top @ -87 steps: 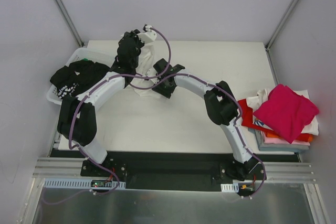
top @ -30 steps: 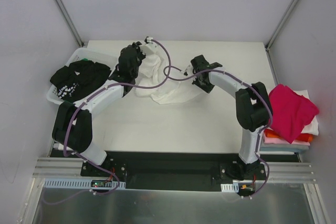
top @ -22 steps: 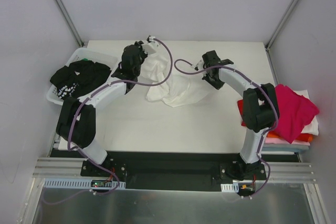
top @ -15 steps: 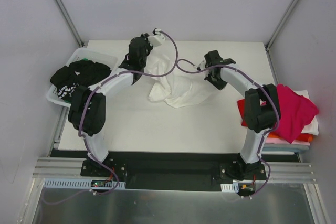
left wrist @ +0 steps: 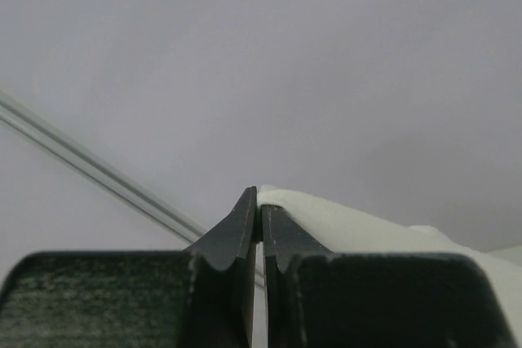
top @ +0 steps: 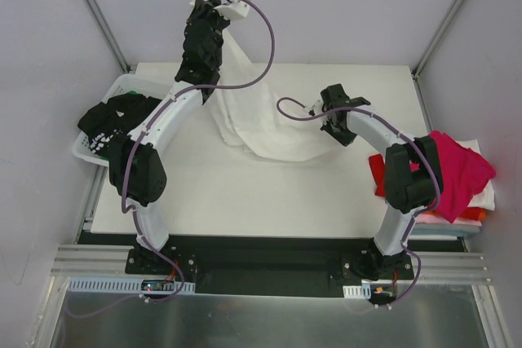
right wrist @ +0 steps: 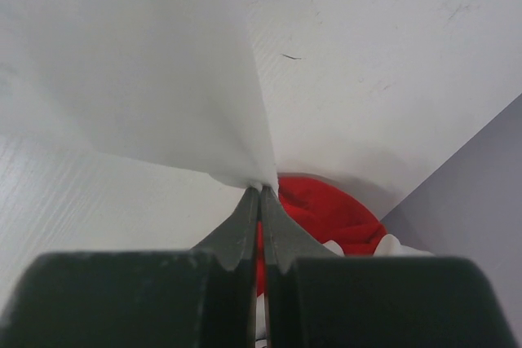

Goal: Fold and stack the t-shirts
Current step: Flatten out the tshirt

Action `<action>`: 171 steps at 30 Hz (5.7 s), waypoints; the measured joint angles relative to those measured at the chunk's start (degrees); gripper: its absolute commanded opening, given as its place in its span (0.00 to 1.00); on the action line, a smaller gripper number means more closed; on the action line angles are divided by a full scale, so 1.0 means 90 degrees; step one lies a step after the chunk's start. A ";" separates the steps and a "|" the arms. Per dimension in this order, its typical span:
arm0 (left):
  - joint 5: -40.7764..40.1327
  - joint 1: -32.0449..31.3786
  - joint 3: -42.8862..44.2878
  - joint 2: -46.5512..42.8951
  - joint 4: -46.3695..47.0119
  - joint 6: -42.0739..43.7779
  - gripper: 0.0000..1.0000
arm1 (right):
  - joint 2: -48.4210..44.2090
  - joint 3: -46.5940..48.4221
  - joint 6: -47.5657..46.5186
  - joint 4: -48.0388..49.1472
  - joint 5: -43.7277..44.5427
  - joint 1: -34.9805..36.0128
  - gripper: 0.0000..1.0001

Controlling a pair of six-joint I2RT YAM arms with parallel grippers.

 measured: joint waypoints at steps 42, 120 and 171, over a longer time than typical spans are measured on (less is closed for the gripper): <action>0.0012 0.0374 0.0670 0.0976 0.0991 0.0811 0.00 | -0.0614 -0.0010 0.0189 0.0209 0.0391 -0.0775 0.01; -0.0015 0.0248 -0.2739 -0.1360 0.2069 0.0641 0.00 | -0.1872 0.4685 0.0141 -0.1066 0.0899 -0.1226 0.01; 0.0163 0.0454 -0.3373 -0.4362 0.0680 0.0015 0.00 | -0.4461 0.3218 -0.0240 -0.0376 0.1253 -0.1236 0.01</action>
